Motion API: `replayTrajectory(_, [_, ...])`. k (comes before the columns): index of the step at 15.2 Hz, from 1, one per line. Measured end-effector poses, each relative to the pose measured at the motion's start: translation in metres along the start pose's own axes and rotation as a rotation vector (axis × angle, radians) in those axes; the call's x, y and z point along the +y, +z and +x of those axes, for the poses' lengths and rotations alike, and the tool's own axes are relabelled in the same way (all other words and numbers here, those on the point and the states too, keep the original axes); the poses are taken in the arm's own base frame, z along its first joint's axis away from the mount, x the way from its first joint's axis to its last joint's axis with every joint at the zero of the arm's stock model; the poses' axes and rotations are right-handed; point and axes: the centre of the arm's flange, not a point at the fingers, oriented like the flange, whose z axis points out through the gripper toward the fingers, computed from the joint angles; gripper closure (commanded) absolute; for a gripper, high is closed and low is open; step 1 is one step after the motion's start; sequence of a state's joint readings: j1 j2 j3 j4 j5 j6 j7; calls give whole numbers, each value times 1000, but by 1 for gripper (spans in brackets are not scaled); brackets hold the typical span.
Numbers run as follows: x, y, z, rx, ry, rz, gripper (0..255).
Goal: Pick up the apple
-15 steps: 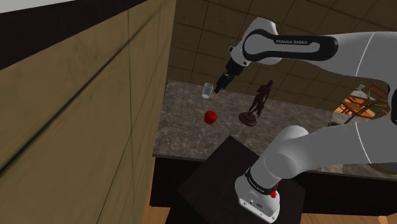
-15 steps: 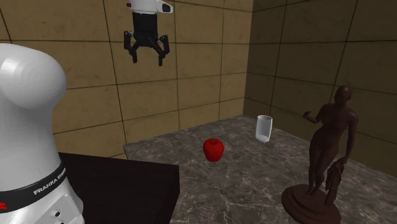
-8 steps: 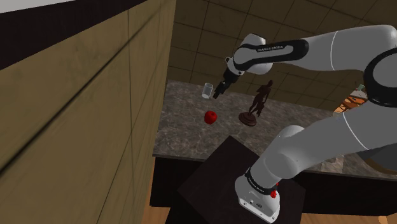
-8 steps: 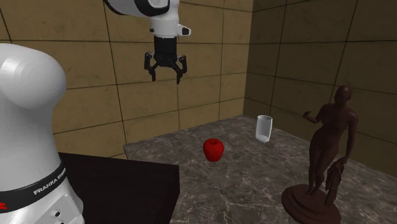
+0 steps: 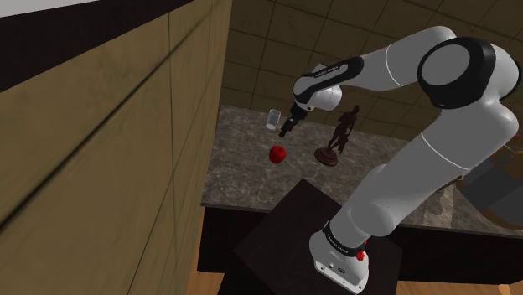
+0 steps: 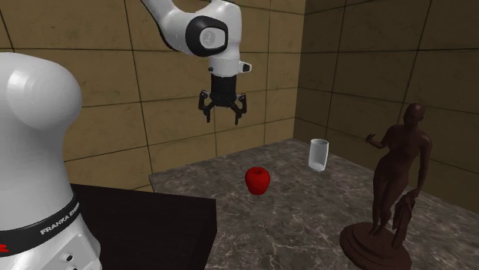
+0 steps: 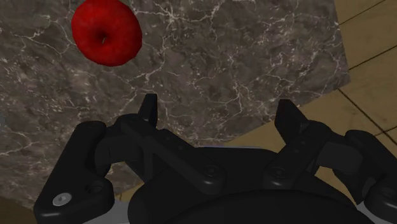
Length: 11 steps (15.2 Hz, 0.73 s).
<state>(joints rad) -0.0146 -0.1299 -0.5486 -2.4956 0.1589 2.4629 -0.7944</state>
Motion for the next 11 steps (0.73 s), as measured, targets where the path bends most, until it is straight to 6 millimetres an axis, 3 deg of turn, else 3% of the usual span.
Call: replayTrajectory(11, [104,100,7,-15,-25,-21,0])
